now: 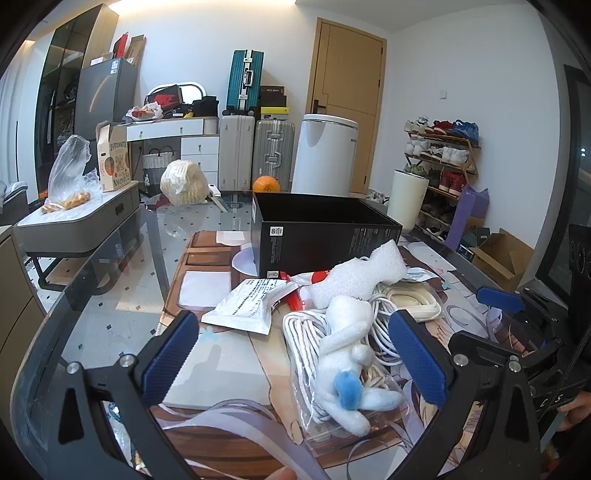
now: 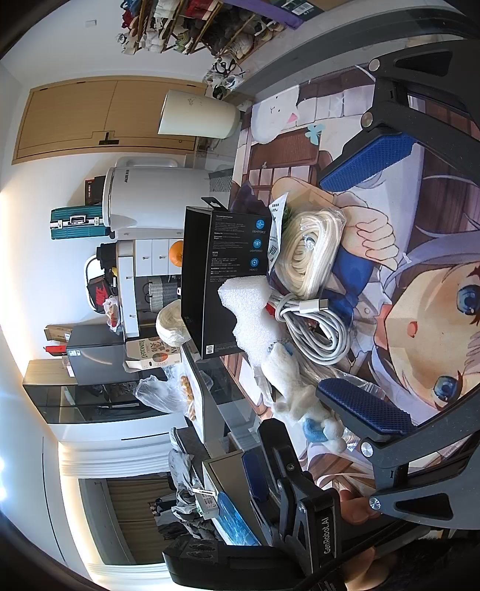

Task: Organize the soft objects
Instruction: 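Move both tools toward the pile of soft items on the table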

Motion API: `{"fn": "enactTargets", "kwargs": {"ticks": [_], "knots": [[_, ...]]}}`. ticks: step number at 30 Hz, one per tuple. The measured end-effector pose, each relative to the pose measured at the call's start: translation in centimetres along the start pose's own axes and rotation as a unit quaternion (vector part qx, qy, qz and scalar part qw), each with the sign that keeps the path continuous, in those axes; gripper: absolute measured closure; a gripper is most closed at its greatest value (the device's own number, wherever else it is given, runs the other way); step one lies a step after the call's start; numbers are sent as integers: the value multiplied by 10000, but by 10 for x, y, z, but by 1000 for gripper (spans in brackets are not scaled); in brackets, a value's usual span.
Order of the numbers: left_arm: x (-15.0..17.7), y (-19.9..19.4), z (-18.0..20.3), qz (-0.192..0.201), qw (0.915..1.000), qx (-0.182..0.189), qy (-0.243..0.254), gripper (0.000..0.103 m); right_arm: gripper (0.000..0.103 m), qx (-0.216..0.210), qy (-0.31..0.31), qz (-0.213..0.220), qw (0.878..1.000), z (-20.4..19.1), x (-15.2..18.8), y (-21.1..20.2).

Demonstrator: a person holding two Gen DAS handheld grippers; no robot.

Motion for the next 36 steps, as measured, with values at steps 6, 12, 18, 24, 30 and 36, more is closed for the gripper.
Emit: {"fn": "enactTargets", "kwargs": {"ticks": [6,12,18,24,30,36], "knots": [[0,0,0,-9,10000,-5,57,0,0,5,4,-8,10000,0,0,0],[-1,0,1,-29,10000,-4,59,0,0,7,0,-9,10000,1,0,0],[-1,0,1,-25,10000,-3,67,0,0,7,5,-19,10000,1,0,1],[-1,1,1,-30,9999,-16,106,0,0,11,8,-17,10000,1,0,1],[0,2,2,-41,9999,-51,146,0,0,6,5,-24,10000,1,0,1],[0,2,3,-39,9998,-73,189,0,0,1,6,-28,10000,1,0,1]]}}
Point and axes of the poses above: each gripper's, at about its wrist camera, not at the fingertips, and y roughly the way its jaws point, z to its right, x to its underside, the point moved 6 cm from there along y, roughly the way its jaws point, and after that the axes turned 7 degrees about -x, right-handed, at the moved point
